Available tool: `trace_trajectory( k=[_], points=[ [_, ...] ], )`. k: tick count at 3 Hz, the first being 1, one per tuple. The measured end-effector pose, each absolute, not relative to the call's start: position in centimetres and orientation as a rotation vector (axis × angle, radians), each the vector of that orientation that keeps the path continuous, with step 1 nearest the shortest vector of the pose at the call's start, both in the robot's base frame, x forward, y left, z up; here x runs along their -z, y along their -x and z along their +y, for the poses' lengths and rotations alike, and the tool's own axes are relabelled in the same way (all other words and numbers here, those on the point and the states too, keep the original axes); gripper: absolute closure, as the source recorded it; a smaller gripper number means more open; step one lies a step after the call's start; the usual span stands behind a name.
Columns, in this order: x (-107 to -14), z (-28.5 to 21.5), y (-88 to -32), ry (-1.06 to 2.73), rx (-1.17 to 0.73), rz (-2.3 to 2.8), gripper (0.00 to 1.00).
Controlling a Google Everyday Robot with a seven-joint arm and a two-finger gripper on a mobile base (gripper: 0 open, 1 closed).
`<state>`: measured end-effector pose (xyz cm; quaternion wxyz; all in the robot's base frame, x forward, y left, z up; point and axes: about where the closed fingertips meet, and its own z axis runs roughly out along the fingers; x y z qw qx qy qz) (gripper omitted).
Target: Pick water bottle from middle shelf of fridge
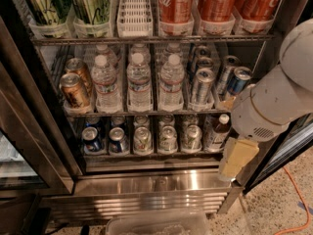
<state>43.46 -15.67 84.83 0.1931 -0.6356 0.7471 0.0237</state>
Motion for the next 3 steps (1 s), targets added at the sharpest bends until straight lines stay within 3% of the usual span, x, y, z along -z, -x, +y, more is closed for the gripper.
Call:
trace_trajectory(
  k=[1, 3],
  points=[
    [-84.8, -15.7, -43.5, 1.783, -0.067, 2.096, 0.00],
    [-81.5, -12.6, -41.7, 1.520, -0.268, 2.049, 0.00]
  ],
)
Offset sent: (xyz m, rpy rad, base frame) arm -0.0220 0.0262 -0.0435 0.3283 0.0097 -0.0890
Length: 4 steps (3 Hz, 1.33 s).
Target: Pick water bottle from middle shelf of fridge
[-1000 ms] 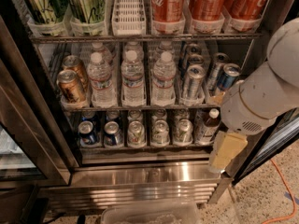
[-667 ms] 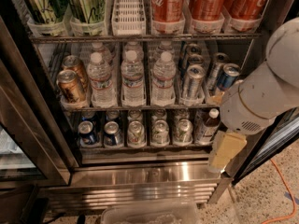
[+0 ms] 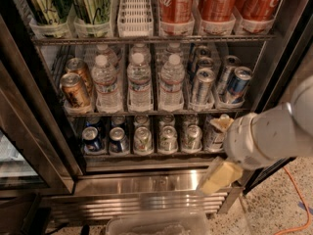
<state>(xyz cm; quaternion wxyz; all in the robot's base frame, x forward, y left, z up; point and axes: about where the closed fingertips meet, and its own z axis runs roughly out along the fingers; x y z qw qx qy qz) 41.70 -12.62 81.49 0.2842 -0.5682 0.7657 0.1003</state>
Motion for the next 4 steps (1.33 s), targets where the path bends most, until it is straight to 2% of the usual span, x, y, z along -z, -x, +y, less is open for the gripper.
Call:
trace_trajectory(
  k=[2, 4],
  points=[
    [-81.4, -7.8, -42.7, 1.238, -0.277, 1.908, 0.00],
    [-82.2, -8.2, -46.5, 1.031, -0.173, 1.864, 0.00]
  ],
)
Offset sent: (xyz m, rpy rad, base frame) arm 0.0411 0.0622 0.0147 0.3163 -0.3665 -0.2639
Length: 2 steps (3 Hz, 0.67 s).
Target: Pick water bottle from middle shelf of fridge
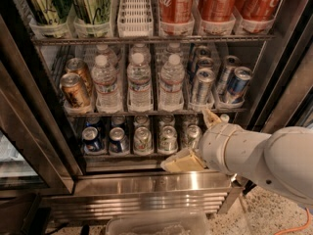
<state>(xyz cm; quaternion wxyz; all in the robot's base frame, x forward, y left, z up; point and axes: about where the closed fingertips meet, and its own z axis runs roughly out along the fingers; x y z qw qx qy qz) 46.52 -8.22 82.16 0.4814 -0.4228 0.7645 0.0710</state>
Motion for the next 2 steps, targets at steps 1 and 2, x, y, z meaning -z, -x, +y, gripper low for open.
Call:
trace_trajectory(
  k=[1, 2],
  points=[
    [-82.16, -8.22, -46.52, 1.031, -0.173, 1.864, 0.00],
    [-81.94, -8.38, -46.86, 0.986, -0.124, 1.861, 0.00]
  ],
)
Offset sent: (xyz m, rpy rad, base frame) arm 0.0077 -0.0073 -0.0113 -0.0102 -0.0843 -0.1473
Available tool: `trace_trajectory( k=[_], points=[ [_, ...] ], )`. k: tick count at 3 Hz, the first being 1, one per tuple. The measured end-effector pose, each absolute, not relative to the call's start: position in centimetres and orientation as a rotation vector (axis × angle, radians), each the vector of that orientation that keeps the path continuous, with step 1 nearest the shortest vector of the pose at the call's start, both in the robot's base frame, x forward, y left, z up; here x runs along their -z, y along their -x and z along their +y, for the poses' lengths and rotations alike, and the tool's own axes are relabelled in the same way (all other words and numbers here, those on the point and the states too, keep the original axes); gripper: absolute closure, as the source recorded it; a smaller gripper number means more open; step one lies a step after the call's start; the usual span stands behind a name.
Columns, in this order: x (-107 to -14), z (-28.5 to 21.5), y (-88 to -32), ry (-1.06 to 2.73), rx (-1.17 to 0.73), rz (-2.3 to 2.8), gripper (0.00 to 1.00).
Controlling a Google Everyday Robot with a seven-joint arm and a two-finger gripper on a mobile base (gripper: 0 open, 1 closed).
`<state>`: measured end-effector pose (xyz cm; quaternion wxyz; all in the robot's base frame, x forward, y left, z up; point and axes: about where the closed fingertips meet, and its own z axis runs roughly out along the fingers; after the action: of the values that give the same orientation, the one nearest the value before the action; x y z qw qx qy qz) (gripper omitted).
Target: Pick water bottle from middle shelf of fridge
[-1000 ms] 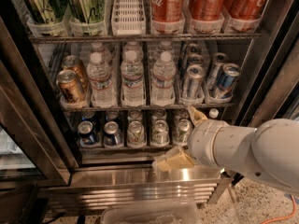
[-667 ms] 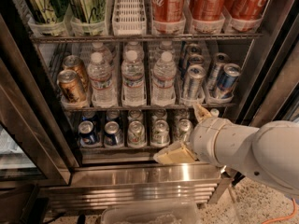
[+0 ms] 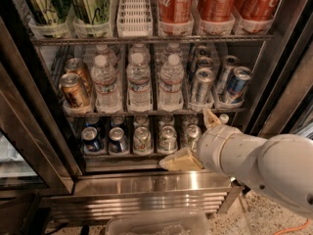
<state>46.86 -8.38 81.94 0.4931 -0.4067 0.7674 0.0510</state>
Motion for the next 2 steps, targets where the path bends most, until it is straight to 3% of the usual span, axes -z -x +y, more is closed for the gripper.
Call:
trace_trajectory(
  k=[2],
  points=[
    [-82.5, -7.2, -49.8, 0.812, 0.011, 1.758, 0.00]
  ],
)
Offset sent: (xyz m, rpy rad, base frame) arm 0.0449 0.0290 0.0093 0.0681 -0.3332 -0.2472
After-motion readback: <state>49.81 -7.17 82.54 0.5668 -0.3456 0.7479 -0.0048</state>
